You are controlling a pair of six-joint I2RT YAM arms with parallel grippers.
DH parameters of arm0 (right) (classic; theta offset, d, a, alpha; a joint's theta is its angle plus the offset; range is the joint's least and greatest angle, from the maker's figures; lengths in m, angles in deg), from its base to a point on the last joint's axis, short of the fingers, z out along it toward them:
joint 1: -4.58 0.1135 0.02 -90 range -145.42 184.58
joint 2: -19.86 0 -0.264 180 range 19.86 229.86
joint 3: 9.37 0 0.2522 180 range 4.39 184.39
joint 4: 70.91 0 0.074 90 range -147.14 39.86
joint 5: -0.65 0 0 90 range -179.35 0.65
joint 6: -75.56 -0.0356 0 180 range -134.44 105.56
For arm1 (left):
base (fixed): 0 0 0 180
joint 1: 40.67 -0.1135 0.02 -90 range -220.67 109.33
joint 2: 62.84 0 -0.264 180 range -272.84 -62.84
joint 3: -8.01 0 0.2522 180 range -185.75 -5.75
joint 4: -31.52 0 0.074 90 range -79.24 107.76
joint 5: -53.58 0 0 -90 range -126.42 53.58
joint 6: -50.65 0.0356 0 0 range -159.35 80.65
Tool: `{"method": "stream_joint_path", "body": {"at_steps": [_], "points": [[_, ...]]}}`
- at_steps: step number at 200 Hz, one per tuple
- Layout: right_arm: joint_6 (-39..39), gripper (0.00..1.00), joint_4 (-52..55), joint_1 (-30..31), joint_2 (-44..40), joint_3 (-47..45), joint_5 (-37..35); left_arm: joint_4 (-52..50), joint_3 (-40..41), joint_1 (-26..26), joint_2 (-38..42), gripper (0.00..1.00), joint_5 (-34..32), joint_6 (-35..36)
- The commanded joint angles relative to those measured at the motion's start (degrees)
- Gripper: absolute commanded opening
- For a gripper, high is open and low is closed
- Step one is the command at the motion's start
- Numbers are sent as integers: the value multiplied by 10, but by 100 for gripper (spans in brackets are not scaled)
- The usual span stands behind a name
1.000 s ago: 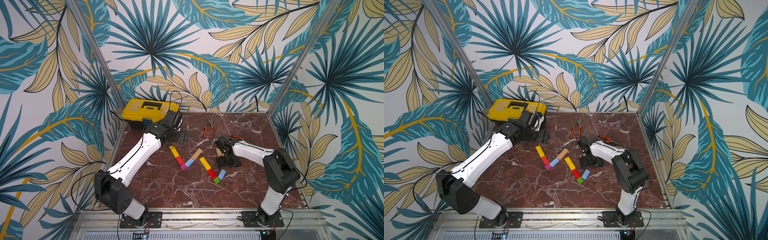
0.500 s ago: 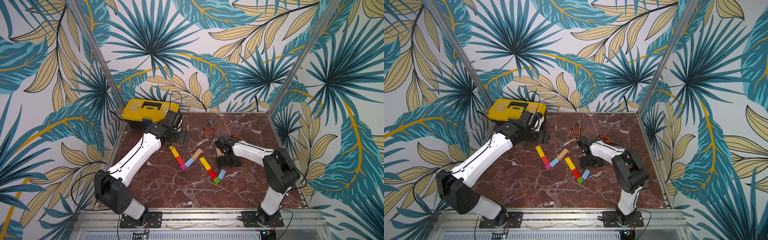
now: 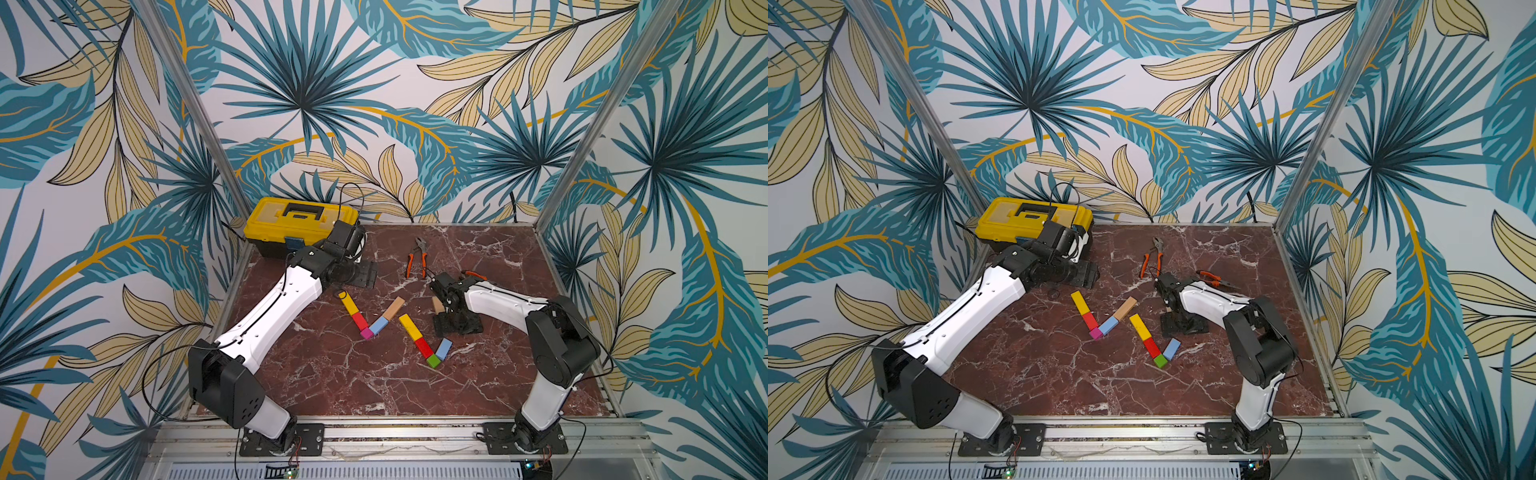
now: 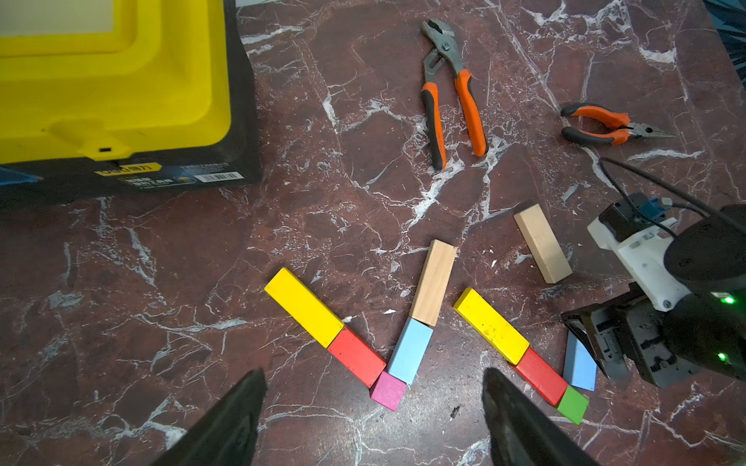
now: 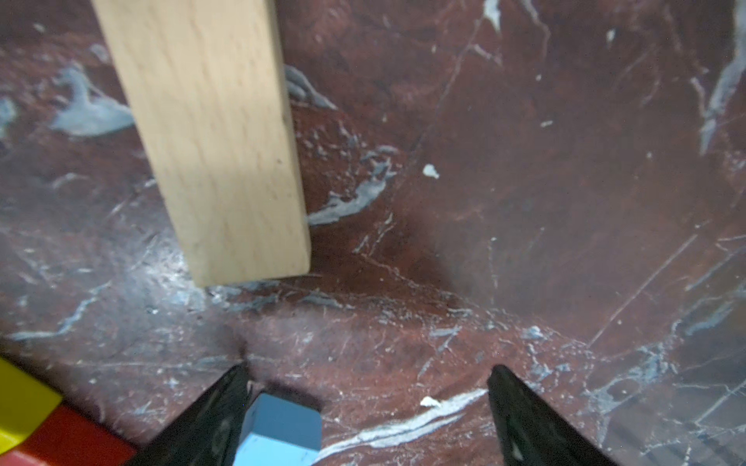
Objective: Assemble the letter v with building blocks
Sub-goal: Assemble the building block at the center of the board.
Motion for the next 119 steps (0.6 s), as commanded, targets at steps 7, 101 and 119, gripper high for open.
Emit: {"method": "stream_joint_path", "body": {"at_steps": [7, 101, 119], "points": [[-10, 94, 21, 4, -8, -15, -11, 9, 6, -4, 16, 86, 3, 8], [-10, 94, 28, 4, -21, -19, -15, 10, 5, -3, 17, 86, 4, 9], [-12, 94, 23, 4, -30, -20, -7, 10, 5, -4, 17, 86, 4, 9]]}}
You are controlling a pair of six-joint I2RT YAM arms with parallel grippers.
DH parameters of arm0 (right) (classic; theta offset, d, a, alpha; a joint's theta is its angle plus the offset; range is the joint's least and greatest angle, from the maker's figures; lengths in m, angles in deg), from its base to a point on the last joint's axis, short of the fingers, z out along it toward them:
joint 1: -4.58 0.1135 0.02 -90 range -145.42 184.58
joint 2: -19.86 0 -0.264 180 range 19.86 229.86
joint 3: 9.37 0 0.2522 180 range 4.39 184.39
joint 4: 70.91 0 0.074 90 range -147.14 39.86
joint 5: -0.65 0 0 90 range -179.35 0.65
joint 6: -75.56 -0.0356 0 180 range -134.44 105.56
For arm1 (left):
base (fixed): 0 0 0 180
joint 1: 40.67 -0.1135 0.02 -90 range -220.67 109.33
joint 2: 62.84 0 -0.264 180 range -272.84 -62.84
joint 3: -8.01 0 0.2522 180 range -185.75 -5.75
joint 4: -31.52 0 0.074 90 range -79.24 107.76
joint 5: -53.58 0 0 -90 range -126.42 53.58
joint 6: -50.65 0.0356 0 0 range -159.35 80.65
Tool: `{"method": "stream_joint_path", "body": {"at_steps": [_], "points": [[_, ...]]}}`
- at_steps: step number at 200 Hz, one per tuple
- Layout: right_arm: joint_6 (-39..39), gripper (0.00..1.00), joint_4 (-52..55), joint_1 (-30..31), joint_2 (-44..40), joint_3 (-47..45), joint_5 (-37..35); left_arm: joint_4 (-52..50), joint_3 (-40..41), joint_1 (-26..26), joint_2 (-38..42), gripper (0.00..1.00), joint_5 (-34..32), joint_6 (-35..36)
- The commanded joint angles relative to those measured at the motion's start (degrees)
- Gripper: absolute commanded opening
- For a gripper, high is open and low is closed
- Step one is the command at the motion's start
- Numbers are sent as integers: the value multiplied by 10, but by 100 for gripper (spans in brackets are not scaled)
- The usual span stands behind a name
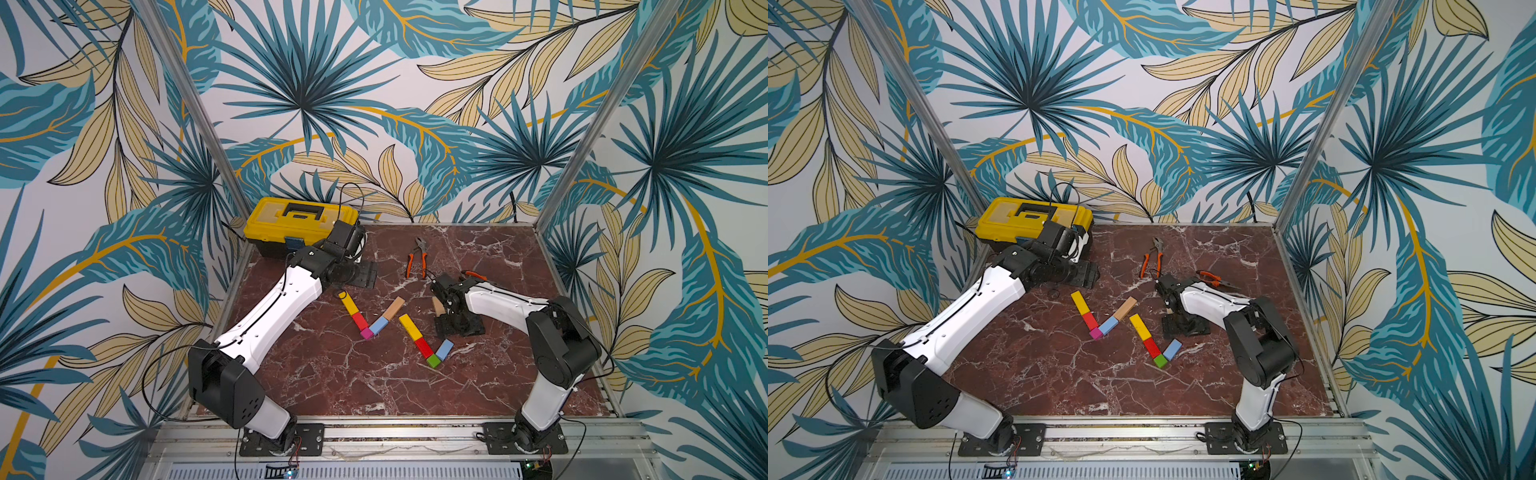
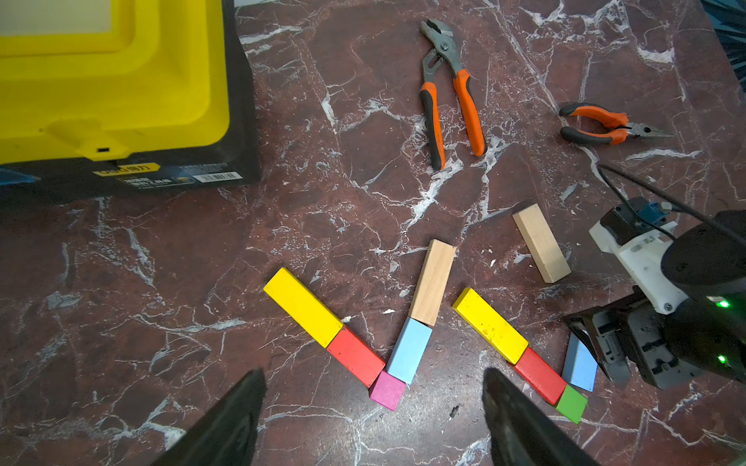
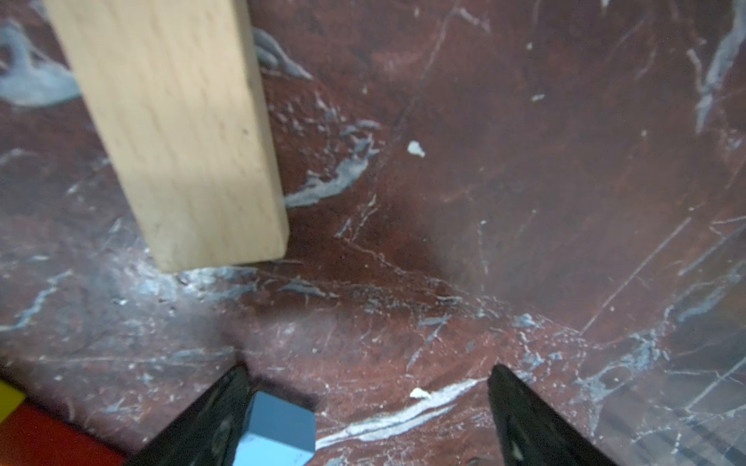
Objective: Assemble the letter v with building blocks
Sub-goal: Assemble the building block at the center of the board.
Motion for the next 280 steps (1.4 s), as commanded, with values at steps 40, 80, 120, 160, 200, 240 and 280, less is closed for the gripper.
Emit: {"method": "stream_joint_path", "body": {"at_steps": [40, 80, 120, 160, 200, 240, 280], "points": [[-13, 94, -24, 4, -57, -23, 64, 10, 6, -4, 15, 86, 2, 10], [-8, 95, -105, 3, -70, -49, 183, 10, 6, -5, 16, 86, 2, 11], [-12, 95, -165, 3, -66, -74, 260, 10, 6, -7, 17, 86, 5, 10], [-16, 95, -174, 3, -50, -83, 270, 10, 5, -7, 19, 86, 7, 11], [-15, 95, -169, 3, -61, -90, 249, 10, 5, -8, 19, 86, 8, 11], [-14, 95, -160, -2, -83, -88, 215, 10, 5, -8, 19, 86, 9, 11], [-9, 95, -143, -3, -91, -92, 196, 10, 5, -8, 20, 86, 9, 10]]}}
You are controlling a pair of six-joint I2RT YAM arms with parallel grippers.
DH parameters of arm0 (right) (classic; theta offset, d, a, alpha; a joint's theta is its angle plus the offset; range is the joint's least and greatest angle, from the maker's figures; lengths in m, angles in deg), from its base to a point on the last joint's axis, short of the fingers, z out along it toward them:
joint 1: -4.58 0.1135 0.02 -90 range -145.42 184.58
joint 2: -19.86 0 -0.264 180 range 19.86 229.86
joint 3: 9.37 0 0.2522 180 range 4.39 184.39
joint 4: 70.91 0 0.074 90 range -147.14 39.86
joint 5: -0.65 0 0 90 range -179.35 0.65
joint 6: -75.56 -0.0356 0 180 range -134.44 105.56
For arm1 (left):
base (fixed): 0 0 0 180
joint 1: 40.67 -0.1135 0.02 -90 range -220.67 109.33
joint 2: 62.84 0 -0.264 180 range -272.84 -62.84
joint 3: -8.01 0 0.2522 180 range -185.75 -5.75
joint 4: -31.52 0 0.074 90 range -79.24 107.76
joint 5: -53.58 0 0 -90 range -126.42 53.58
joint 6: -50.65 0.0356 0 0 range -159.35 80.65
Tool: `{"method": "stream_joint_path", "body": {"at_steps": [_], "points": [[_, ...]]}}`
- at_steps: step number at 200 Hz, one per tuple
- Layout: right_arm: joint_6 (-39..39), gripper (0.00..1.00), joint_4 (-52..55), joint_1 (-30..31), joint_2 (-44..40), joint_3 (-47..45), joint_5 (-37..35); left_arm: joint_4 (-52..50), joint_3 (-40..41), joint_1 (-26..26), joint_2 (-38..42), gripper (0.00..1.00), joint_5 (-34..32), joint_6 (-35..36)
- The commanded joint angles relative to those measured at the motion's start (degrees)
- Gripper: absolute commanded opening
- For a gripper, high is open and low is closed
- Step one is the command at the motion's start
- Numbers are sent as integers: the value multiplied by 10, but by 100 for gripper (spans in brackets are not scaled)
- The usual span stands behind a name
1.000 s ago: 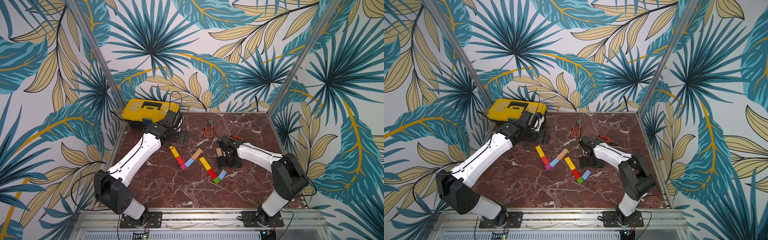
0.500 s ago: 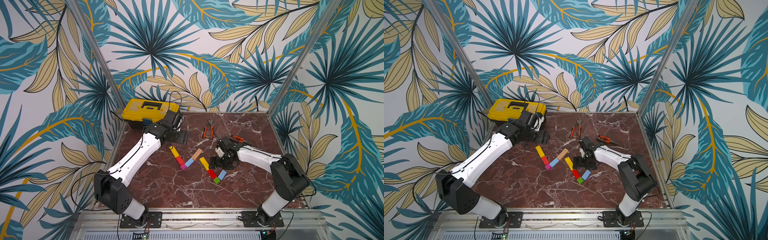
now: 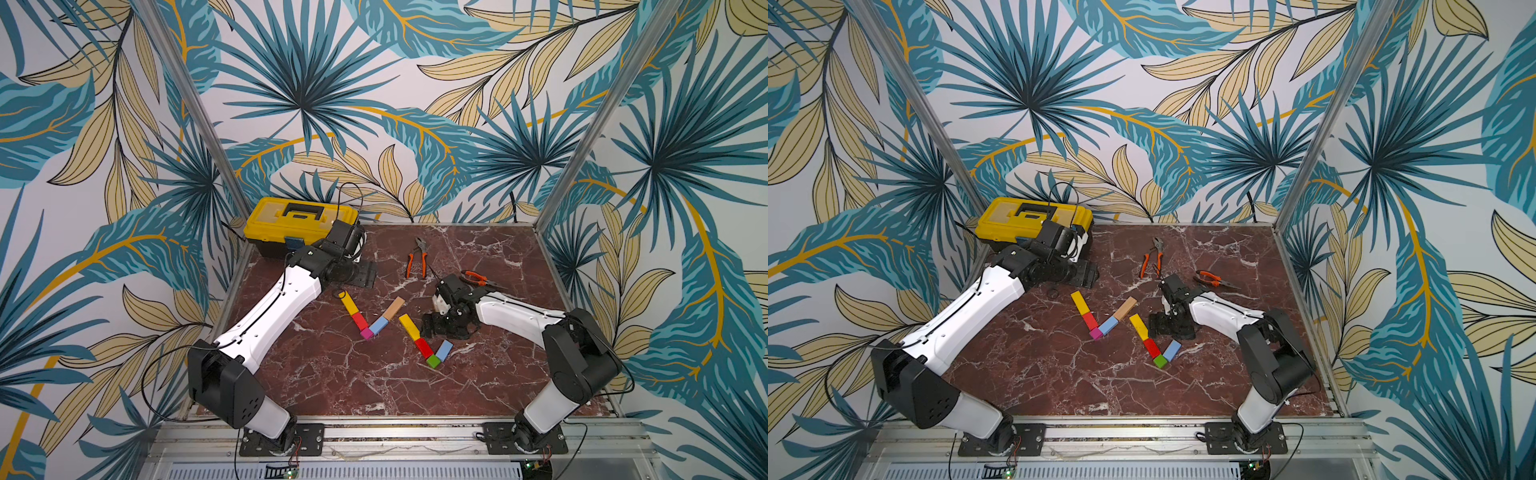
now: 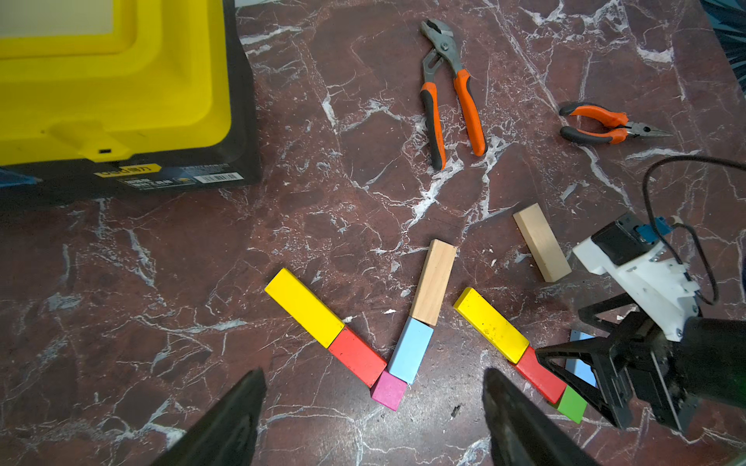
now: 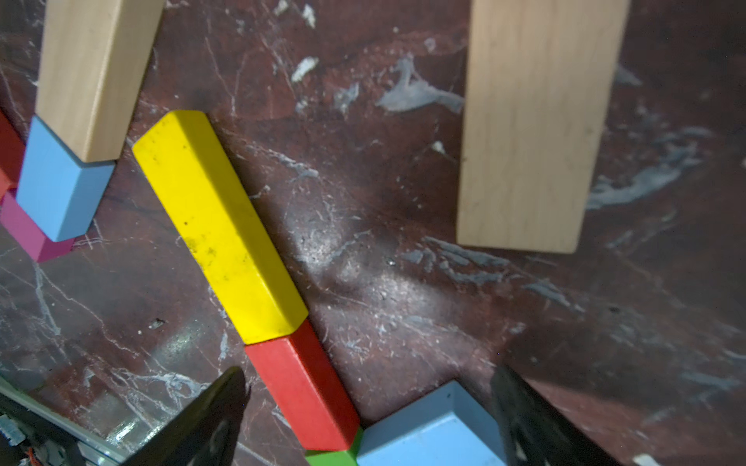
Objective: Assemble the letter v with building blocks
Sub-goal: Assemble the building block at the center of the board.
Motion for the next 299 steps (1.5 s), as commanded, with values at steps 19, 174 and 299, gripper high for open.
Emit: {"method": "stream_joint_path", "body": {"at_steps": [19, 174, 299], "points": [[-2, 95, 23, -1, -35, -23, -27, 10, 5, -4, 18, 86, 5, 5], [-139, 95, -53, 75, -178, -182, 11, 10, 1, -6, 22, 86, 4, 5], [-161, 95, -106, 103, -123, -177, 25, 10, 2, -8, 24, 86, 4, 6]]}}
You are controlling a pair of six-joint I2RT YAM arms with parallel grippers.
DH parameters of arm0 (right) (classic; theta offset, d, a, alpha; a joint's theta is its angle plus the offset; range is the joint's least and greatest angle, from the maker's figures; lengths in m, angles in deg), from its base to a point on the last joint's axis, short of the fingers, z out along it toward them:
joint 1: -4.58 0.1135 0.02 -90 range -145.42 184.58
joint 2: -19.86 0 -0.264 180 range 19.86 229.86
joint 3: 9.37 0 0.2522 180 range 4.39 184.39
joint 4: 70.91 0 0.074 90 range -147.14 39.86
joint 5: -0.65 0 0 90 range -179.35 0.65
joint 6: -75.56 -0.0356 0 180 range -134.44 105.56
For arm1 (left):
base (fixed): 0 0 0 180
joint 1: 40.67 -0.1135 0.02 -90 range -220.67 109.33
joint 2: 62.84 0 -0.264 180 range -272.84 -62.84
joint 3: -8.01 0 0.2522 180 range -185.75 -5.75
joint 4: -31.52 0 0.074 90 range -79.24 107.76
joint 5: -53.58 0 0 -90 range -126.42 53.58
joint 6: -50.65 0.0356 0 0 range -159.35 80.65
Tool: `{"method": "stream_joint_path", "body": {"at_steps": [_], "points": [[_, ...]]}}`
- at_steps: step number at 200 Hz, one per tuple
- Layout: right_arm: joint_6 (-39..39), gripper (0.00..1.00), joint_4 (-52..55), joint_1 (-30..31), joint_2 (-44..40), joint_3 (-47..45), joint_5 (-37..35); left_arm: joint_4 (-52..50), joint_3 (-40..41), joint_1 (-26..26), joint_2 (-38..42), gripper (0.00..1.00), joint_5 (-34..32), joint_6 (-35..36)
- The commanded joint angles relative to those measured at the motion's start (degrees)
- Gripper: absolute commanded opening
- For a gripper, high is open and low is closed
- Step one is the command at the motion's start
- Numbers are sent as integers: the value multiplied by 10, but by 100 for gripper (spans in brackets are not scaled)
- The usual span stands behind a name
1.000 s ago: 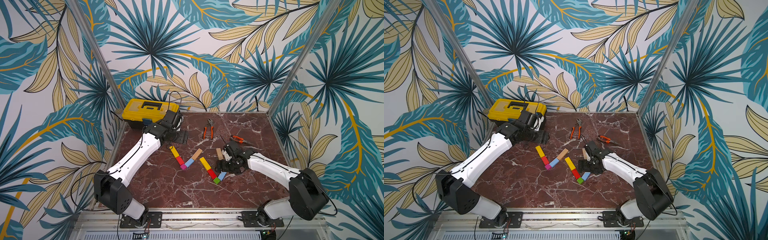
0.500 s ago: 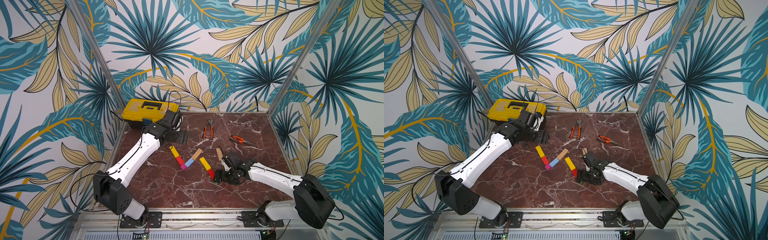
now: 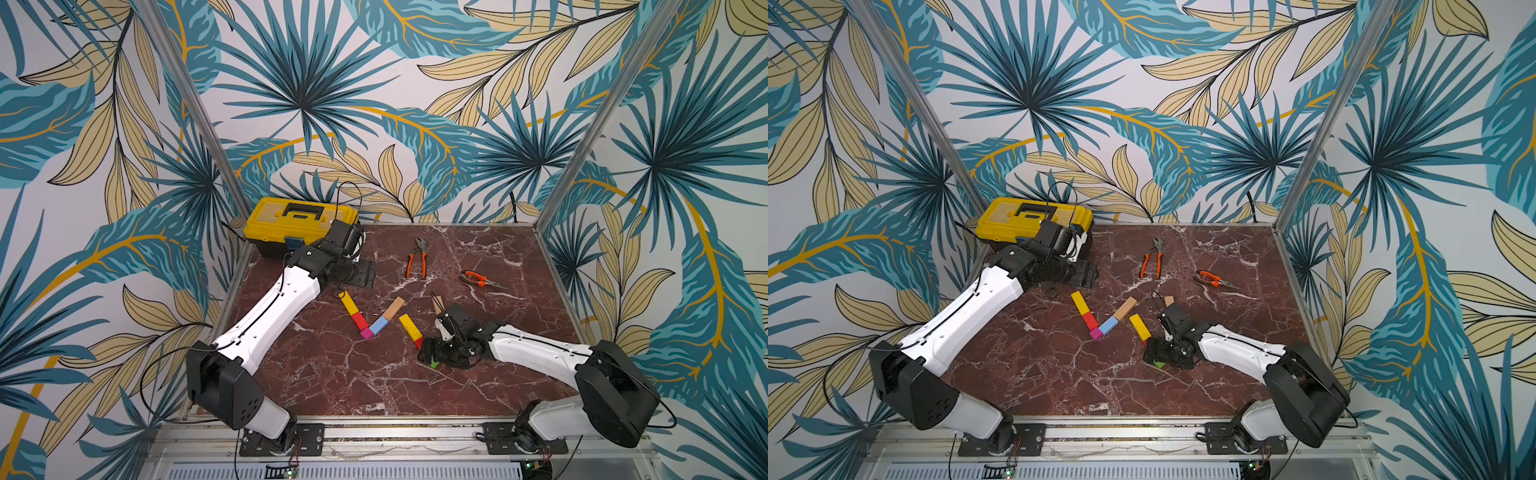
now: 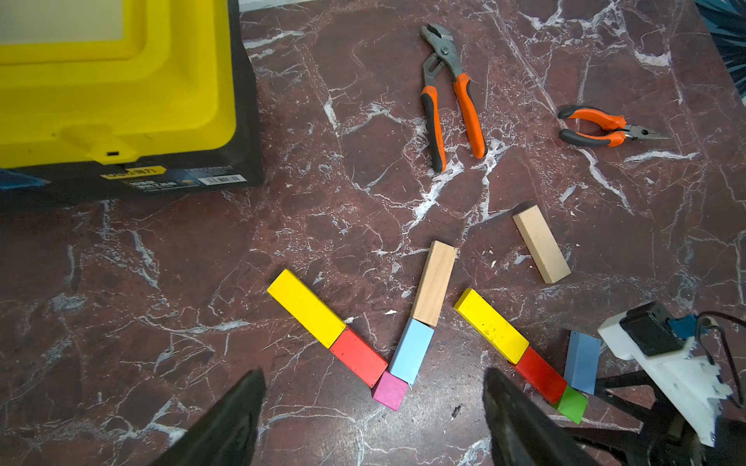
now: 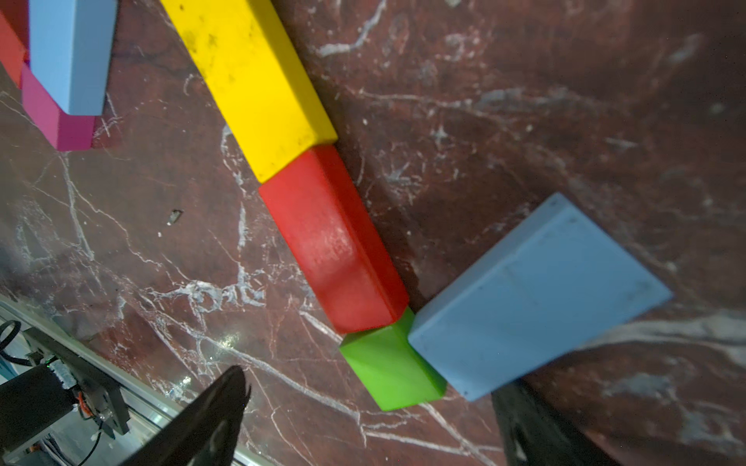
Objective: Assemble the letter v with building blocks
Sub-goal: Assemble the building block at the center of the board.
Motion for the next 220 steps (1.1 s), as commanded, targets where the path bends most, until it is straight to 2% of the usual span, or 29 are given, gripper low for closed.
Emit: {"method": "stream_joint_path", "body": {"at_steps": [1, 74, 103, 140, 180, 220], "points": [[-10, 95, -10, 6, 19, -4, 5, 10, 2, -5, 19, 86, 4, 5], [3, 95, 30, 13, 15, 16, -10, 10, 2, -6, 20, 86, 6, 6], [30, 95, 132, 14, -31, 55, -70, 10, 2, -6, 20, 86, 6, 5], [70, 95, 224, 11, -70, 128, -195, 10, 2, -7, 19, 86, 6, 5], [108, 94, 237, -13, 10, 207, -274, 10, 2, -7, 16, 86, 6, 5], [156, 87, 196, -62, 126, 281, -253, 10, 2, -9, 14, 86, 1, 4]]}}
